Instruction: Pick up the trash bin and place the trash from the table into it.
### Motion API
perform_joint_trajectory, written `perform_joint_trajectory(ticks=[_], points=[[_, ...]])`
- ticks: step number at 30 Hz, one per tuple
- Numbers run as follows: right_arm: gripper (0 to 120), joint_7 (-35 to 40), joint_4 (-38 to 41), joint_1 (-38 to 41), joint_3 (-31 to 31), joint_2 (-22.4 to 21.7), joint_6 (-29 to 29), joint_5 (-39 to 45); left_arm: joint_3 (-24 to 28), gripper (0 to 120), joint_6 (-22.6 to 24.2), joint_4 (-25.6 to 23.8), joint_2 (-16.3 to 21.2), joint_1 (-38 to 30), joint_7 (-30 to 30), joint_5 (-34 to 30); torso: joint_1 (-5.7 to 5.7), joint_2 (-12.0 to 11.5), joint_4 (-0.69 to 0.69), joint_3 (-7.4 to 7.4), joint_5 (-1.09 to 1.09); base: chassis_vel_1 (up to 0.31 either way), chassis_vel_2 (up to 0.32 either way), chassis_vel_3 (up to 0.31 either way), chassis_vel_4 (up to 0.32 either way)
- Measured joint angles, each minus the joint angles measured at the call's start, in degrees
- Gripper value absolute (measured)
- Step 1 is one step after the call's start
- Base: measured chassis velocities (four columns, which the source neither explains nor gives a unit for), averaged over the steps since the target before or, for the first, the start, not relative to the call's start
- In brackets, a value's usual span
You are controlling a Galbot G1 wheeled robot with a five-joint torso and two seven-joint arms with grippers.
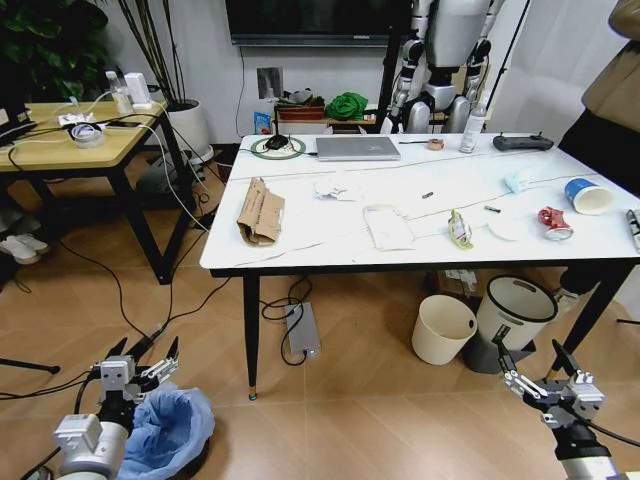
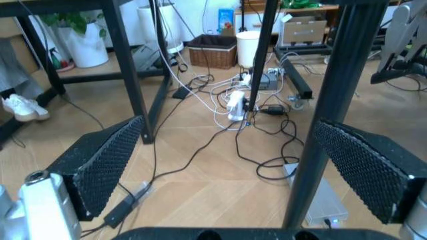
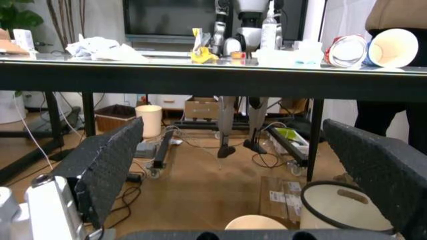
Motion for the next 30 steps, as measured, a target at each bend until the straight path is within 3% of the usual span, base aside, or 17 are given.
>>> perform_joint_trajectory(ticks=[16, 30], points=[[100, -0.05, 0.60, 1.01, -0.63, 1.44, -0.24, -1.74, -0.03, 100, -0.23, -0.11, -0.62, 0.96, 0.08, -0.65, -1.55, -3.73, 0.00, -2.18, 0.00, 0.000, 0.000, 0.000, 0.000], [100, 0.04, -1.00, 5.56, -3.81, 7.26, -0.92, -6.61, 0.88, 100, -1.06, 0.79, 1.87, 3.51, 0.00, -2.75, -2.94, -7.04, -0.01, -4.08, 0.00, 0.000, 0.000, 0.000, 0.000]])
